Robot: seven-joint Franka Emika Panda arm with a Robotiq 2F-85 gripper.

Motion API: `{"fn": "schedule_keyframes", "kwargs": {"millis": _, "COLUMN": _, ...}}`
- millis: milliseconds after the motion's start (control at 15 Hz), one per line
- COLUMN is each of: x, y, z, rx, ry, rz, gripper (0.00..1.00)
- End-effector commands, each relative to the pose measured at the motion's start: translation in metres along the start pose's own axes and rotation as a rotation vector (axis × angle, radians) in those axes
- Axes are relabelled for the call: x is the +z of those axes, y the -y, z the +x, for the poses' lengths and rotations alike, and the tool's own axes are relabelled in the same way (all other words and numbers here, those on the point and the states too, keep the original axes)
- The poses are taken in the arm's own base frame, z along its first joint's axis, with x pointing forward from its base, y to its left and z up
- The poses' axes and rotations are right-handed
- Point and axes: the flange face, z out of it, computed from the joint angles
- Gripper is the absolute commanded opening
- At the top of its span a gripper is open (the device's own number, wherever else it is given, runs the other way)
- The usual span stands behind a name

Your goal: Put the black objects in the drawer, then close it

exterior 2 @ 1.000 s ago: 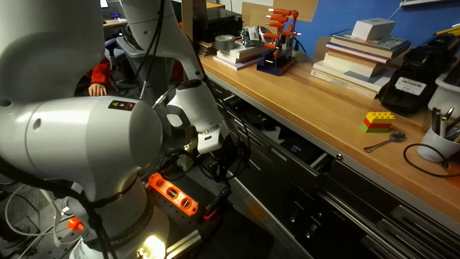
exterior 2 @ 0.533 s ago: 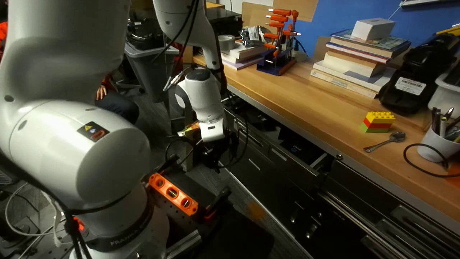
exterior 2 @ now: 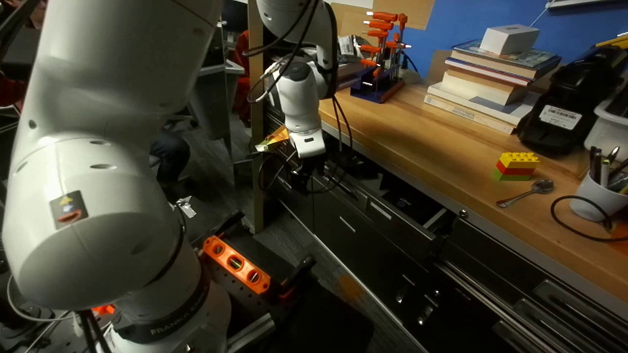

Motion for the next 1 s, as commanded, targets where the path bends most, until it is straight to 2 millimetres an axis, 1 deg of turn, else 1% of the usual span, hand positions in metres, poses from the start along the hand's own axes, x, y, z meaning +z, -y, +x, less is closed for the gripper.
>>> {"fn": "schedule_keyframes", "kwargs": {"millis": 0, "x": 0.001, "y": 0.029, "z": -0.006, "rx": -0.046, "ry": 0.082, "rz": -0.081, "gripper": 1.00}}
{"fn": "schedule_keyframes", "kwargs": {"millis": 200, "x": 0.010, "y": 0.044, "z": -0.007, "rx": -0.060, "ry": 0.077, "rz": -0.108, "gripper": 1.00}}
{"fn": "schedule_keyframes", "kwargs": {"millis": 333, "x": 0.018, "y": 0.051, "z": -0.011, "rx": -0.027, "ry": 0.023, "rz": -0.078, "gripper": 1.00}}
{"fn": "schedule_keyframes", "kwargs": {"millis": 667, "x": 0.029, "y": 0.076, "z": -0.029, "rx": 0.046, "ry": -0.050, "rz": 0.114, "gripper": 1.00}}
{"fn": "schedule_keyframes", "kwargs": {"millis": 933, "x": 0.045, "y": 0.098, "z": -0.039, "rx": 0.075, "ry": -0.063, "rz": 0.250, "gripper": 1.00}}
